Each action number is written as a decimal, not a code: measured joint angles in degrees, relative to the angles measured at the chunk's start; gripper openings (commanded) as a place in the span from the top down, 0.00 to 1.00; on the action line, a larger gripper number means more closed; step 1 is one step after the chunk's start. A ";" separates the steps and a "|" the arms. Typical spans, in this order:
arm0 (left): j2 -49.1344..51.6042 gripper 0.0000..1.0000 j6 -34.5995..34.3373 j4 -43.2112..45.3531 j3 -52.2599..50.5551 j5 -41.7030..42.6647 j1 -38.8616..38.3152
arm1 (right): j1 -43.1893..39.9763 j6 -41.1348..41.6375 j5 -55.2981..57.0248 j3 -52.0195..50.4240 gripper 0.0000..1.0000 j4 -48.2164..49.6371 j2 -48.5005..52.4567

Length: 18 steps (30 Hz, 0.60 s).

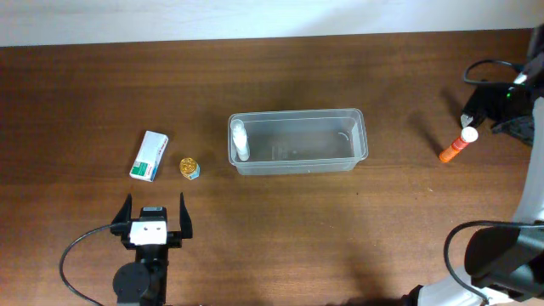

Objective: Pack container
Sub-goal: 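Raise the right gripper and move it toward the orange tube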

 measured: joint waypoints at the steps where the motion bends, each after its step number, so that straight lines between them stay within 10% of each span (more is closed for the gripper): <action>1: 0.00 0.01 0.00 -0.02 0.00 0.00 0.00 | -0.17 -0.09 -0.50 -1.11 0.00 1.14 0.00; 18: 0.00 0.01 0.02 -0.02 0.00 0.00 0.00 | -0.22 -3.28 -3.43 -7.45 0.07 9.33 8.92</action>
